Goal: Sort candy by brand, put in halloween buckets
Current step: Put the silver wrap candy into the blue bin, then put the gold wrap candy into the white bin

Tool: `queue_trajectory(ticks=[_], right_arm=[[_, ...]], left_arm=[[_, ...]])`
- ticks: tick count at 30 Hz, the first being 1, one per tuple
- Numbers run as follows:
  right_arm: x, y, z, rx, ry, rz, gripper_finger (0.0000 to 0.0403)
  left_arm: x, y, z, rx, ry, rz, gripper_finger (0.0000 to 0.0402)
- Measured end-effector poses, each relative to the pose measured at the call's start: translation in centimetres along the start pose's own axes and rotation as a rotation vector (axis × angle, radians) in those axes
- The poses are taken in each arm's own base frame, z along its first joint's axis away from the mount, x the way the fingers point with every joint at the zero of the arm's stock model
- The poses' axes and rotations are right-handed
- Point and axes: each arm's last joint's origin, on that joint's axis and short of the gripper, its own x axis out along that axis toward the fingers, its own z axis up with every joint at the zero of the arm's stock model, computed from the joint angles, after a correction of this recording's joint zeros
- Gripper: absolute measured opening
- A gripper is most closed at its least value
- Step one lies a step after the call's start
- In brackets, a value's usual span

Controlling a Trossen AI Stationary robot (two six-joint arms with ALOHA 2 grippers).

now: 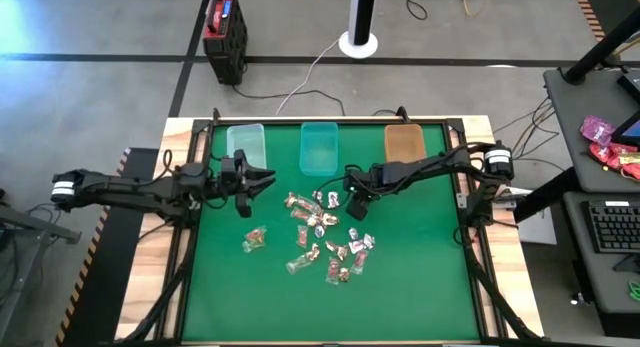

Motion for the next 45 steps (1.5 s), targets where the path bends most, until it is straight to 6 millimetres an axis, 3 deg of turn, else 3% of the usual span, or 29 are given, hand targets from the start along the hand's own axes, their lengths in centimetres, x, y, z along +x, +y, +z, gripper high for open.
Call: queue_trajectory(ticks=[3, 8, 13, 17, 23, 29, 33, 36, 42, 45], right_arm=[[0.0, 0.0, 0.0, -0.018, -0.007, -0.003, 0.0028], [-0.7, -0.1, 0.2, -0.040, 0.001, 0.005, 0.0016], [-5.7, -0.1, 2.5, -0.049, -0.141, 0.103, 0.0014], [-7.5, -1.0, 5.2, -0.075, -0.333, 0.127, 0.0014], [-6.0, -3.8, 9.7, -0.031, -0.584, 0.118, 0.0020], [-4.7, -5.5, 11.8, 0.014, -0.608, 0.269, 0.0087], [-3.5, -5.7, 12.1, 0.027, -0.560, 0.271, 0.0135], [-3.9, -5.8, 12.3, 0.012, -0.552, 0.266, 0.0161], [-8.5, -4.5, 10.1, -0.082, -0.461, 0.265, 0.0187], [-10.6, -3.6, 8.2, -0.109, -0.393, 0.250, 0.0189]], left_arm=[[0.0, 0.0, 0.0, 0.000, 0.000, 0.000, 0.0094], [0.0, 0.0, 0.0, 0.000, 0.001, 0.000, 0.0094], [0.0, 0.0, 0.0, -0.010, 0.003, 0.000, 0.0094], [0.2, 0.0, -0.2, -0.009, 0.012, 0.003, 0.0094], [0.3, 0.0, -0.3, -0.023, 0.015, 0.003, 0.0094], [0.4, 0.0, -0.4, -0.028, 0.019, 0.005, 0.0094], [0.4, 0.0, -0.4, -0.028, 0.021, 0.006, 0.0094], [0.4, 0.0, -0.5, -0.031, 0.027, 0.007, 0.0094], [1.1, 0.1, -2.2, -0.106, 0.220, 0.009, 0.0094], [2.4, -0.2, -1.7, -0.088, 0.348, 0.079, 0.0094]])
